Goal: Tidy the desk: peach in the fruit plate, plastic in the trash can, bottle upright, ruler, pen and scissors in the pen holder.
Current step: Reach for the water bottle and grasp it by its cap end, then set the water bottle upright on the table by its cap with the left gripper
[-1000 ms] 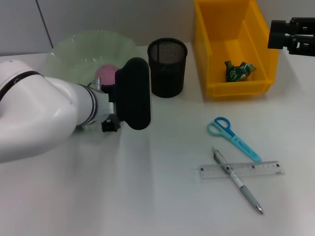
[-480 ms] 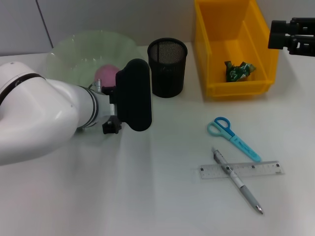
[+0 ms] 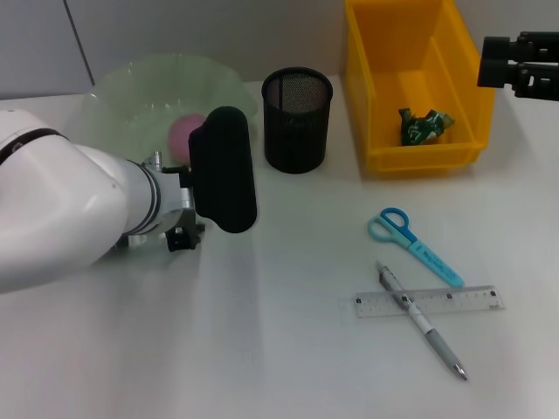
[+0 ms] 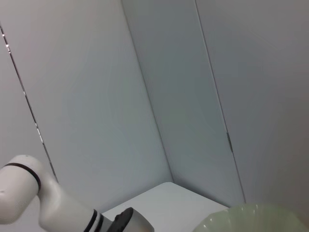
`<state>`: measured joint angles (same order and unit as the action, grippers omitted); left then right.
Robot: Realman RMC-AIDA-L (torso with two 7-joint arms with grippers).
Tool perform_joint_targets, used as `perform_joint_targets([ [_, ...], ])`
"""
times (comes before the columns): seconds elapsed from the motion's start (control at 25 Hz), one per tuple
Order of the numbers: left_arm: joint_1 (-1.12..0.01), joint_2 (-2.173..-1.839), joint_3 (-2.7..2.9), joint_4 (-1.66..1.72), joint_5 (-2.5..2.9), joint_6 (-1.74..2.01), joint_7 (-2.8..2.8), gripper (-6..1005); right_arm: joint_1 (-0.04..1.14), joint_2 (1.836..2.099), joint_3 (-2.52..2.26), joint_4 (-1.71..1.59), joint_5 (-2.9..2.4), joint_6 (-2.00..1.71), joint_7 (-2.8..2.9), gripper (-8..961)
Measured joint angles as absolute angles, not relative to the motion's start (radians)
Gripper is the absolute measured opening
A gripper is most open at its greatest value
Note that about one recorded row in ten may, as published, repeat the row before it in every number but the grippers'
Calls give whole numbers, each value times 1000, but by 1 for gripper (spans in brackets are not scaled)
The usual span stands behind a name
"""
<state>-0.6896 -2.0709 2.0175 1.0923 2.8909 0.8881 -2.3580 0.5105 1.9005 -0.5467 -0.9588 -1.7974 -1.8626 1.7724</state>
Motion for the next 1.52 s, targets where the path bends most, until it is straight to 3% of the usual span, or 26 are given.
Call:
perform_joint_targets([
  [0.8, -654, -2065, 1945, 1163, 2893, 958, -2360, 445, 512, 1899, -543, -960, -1799, -1865, 1772, 510],
  [1.16, -549, -2060, 1886, 1319, 2894, 981, -2338, 445, 512, 1899, -545, -960, -1799, -1864, 1774, 510],
  [1.52, -538, -2060, 1873, 1329, 2895, 1011, -2341, 444, 510, 1900, -547, -969, -1799, -1865, 1778, 510],
])
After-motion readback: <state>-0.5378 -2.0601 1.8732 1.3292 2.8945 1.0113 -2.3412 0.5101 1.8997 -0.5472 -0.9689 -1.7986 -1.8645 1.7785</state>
